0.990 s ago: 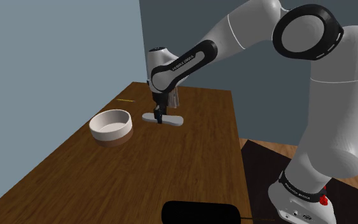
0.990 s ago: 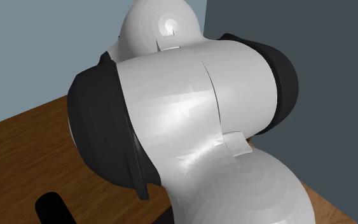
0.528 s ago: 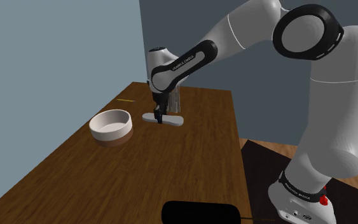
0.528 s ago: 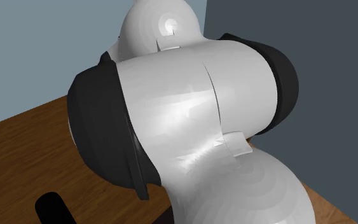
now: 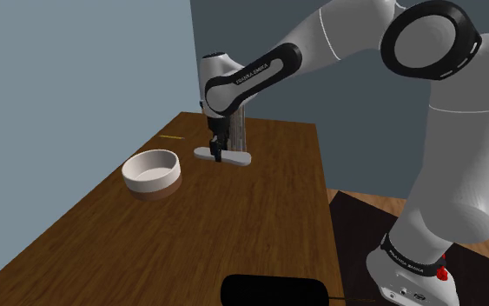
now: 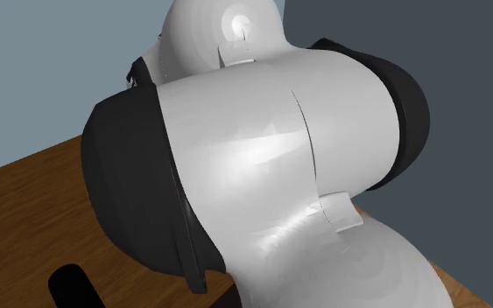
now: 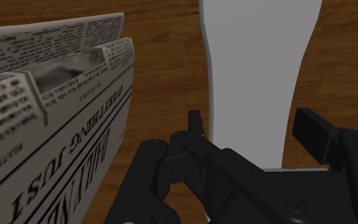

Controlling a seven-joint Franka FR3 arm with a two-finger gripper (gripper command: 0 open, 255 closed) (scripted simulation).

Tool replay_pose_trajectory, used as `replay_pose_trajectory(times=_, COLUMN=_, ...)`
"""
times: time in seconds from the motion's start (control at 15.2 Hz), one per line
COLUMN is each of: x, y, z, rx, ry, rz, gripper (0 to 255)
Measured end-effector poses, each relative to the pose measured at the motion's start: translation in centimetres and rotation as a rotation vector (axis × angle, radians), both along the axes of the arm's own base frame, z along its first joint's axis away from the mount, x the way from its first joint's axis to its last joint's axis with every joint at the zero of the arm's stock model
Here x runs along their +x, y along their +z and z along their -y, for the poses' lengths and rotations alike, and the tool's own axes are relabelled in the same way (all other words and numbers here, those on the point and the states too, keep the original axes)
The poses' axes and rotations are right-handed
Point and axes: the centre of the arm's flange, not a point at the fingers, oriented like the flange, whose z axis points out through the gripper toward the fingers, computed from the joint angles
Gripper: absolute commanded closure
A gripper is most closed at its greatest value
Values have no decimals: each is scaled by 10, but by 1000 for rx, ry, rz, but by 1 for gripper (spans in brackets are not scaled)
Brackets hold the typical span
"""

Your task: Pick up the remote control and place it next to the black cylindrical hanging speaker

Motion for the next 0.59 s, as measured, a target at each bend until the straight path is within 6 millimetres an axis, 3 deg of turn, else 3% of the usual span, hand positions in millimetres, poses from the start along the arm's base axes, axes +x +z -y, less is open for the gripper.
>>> replay_pose_trajectory(times=0.59, x=0, y=47, z=0, rx=0, ry=0, rz=0, gripper=255)
